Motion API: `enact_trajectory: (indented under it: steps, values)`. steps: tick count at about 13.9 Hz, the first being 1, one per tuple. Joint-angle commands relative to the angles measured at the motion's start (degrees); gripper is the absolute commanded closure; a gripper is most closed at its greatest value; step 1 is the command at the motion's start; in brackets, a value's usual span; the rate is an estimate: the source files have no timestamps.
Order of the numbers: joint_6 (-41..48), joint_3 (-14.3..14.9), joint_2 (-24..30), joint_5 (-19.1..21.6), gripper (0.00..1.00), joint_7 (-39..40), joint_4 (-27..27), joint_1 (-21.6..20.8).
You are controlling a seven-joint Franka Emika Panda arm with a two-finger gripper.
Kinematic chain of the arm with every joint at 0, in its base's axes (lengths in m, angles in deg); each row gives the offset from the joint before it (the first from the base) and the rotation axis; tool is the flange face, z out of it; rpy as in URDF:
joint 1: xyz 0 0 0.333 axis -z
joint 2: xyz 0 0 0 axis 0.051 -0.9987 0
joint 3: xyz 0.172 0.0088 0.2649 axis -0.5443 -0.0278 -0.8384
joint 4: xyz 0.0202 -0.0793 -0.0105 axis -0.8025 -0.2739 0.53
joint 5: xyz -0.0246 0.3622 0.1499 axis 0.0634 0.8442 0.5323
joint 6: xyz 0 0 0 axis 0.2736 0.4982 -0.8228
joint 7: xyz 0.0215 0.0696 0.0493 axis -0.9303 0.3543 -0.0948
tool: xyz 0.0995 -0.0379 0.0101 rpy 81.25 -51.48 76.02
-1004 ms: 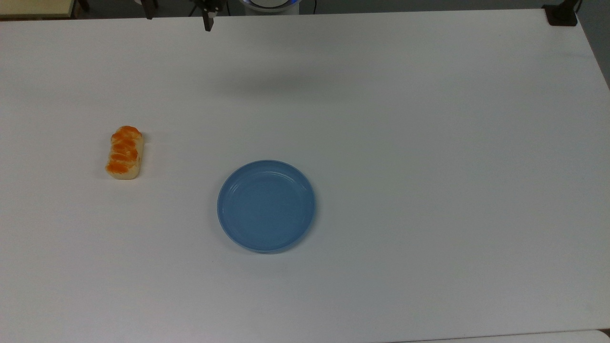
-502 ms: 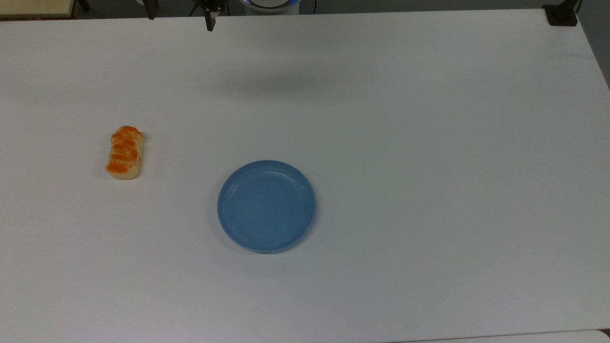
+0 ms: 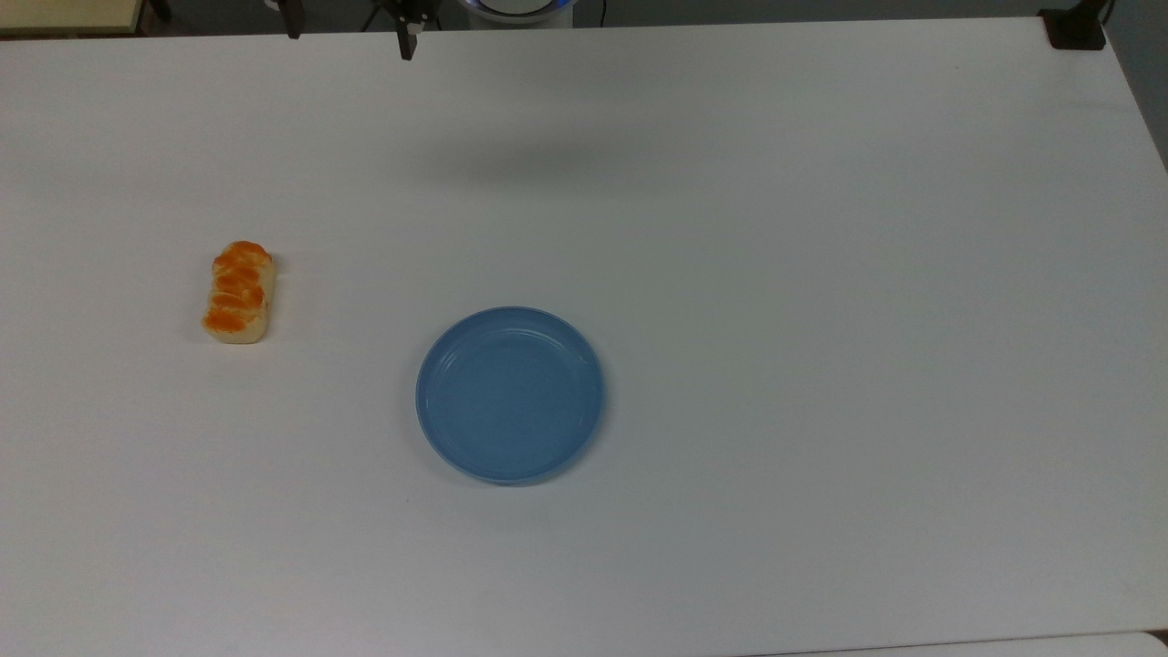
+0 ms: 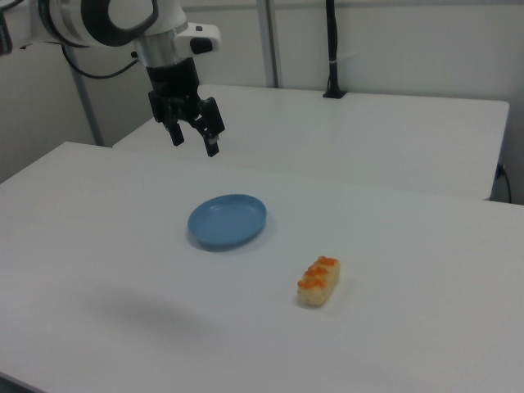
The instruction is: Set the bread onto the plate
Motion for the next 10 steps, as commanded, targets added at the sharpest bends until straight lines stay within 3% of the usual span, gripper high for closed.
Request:
enact_trajectory:
  steps: [1,10]
  values:
    - [1.4,0.0,0.9,0.3,0.00,1.4,-0.3,-0.3]
    - [1.8,0.0,0.9,-0.4,0.00,9.6,-0.5,0.1]
